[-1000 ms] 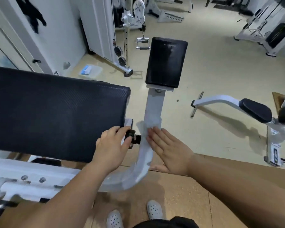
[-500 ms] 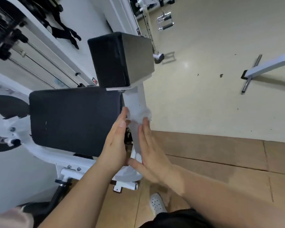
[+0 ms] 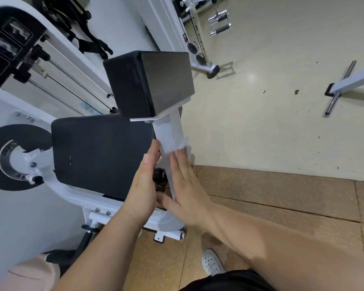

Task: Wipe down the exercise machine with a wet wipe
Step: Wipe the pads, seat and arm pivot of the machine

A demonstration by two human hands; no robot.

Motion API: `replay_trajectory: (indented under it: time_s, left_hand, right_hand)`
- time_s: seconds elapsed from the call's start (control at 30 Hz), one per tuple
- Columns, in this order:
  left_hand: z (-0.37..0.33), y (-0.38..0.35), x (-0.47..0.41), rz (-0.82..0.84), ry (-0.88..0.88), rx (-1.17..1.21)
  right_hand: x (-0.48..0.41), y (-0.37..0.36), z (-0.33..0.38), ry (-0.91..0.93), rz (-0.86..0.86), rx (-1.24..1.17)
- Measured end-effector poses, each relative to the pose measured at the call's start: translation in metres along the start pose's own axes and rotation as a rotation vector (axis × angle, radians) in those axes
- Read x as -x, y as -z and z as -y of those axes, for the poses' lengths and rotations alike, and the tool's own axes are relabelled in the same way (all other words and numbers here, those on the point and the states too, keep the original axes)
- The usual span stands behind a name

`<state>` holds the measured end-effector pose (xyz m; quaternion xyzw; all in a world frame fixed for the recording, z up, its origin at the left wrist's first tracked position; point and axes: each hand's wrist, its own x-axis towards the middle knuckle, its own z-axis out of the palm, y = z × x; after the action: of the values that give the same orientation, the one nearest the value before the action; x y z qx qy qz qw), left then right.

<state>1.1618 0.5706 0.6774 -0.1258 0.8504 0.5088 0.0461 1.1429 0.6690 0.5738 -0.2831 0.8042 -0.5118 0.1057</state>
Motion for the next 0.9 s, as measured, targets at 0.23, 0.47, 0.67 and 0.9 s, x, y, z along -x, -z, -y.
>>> replay_trajectory:
  time_s: [0.23, 0.47, 0.67, 0.9]
  left_hand:
    - [0.002, -0.001, 0.0, 0.025, 0.031, 0.038]
    - [0.0, -0.002, 0.003, 0.072, 0.04, 0.048]
    - [0.013, -0.001, -0.001, 0.068, 0.021, 0.01]
    - [0.039, 0.01, -0.011, 0.128, -0.059, -0.077]
  right_hand:
    - [-0.04, 0.029, -0.001, -0.091, -0.146, -0.174]
    - [-0.01, 0.009, -0.011, -0.098, -0.041, -0.075]
    - [0.047, -0.032, -0.026, -0.233, 0.091, -0.144]
    - [0.0, -0.028, -0.012, -0.286, -0.127, -0.116]
